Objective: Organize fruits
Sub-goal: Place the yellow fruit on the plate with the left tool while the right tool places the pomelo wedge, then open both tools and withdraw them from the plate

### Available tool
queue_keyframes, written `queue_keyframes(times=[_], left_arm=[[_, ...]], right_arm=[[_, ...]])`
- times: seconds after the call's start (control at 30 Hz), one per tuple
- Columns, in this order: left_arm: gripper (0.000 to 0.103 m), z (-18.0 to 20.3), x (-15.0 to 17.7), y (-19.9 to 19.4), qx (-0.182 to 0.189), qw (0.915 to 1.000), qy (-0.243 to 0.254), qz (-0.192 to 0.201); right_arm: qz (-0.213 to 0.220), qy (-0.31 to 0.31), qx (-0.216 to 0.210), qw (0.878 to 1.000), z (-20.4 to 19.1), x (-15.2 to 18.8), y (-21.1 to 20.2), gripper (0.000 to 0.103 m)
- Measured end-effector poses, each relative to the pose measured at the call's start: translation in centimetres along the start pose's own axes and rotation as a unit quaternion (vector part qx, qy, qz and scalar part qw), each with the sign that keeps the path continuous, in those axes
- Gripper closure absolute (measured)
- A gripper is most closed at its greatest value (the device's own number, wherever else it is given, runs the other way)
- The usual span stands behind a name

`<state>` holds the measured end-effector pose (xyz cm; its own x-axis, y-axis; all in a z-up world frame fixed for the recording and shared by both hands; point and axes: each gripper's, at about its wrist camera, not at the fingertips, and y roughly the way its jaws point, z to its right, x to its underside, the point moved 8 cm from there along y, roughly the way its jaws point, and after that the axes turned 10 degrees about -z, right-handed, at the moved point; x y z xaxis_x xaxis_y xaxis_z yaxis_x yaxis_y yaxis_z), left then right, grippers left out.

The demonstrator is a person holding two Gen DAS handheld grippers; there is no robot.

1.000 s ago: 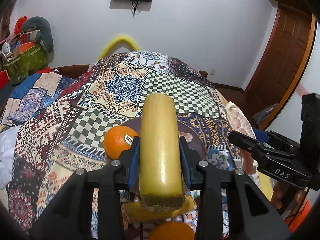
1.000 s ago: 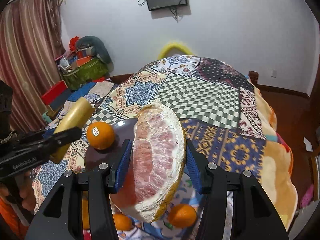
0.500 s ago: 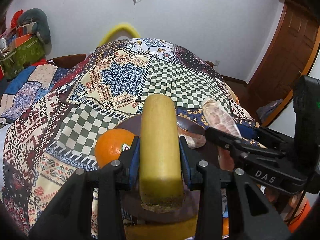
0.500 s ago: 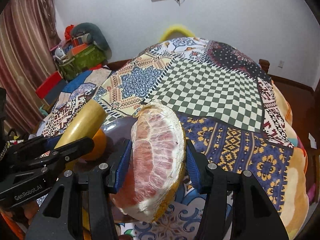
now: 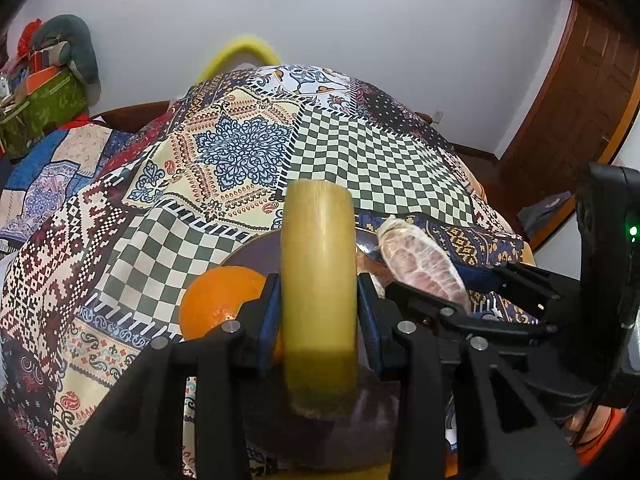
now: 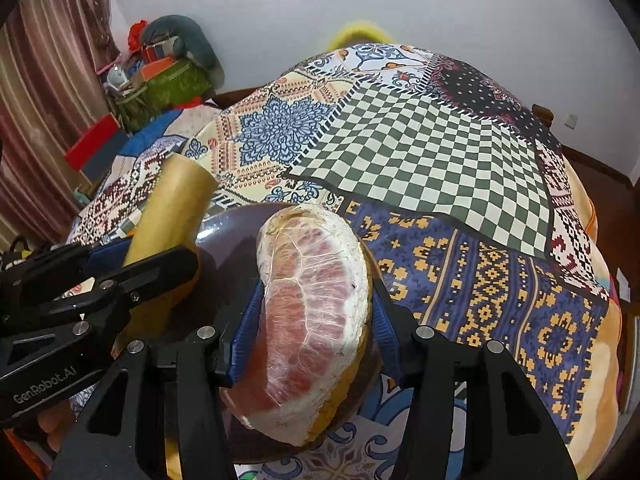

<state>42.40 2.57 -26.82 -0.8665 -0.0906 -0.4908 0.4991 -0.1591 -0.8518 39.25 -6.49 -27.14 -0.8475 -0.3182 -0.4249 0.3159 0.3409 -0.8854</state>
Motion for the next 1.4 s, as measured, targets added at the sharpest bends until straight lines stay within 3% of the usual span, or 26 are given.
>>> queue_keyframes(times=[0.33, 0.77, 1.13, 1.4], left_arm=[[0.066, 0.1, -0.7, -2.6, 0.004, 0.9995, -0.001, 0.03], [0.066, 1.2, 1.3, -9.6, -0.01, 0.9974, 0.01, 0.071], [0.062, 2.4, 5.2, -14.9, -0.016, 0.9961, 0.017, 0.085], [0.055, 3.0, 9.2, -14.7, -0.021, 0.998, 0.02, 0.055]], right_arm=[[0.013, -0.001, 0.004, 1.0, 0.2, -0.3, -1.2, 0.053], [0.079, -0.01, 0.021, 0.997, -0.9, 0.9, -8.8, 0.053], [0.113, -0.019, 0.028, 0.993, -2.5, 4.3, -13.9, 0.05], [0.114, -0.016, 0.029, 0.993, -2.6, 7.7, -15.1, 0.046]])
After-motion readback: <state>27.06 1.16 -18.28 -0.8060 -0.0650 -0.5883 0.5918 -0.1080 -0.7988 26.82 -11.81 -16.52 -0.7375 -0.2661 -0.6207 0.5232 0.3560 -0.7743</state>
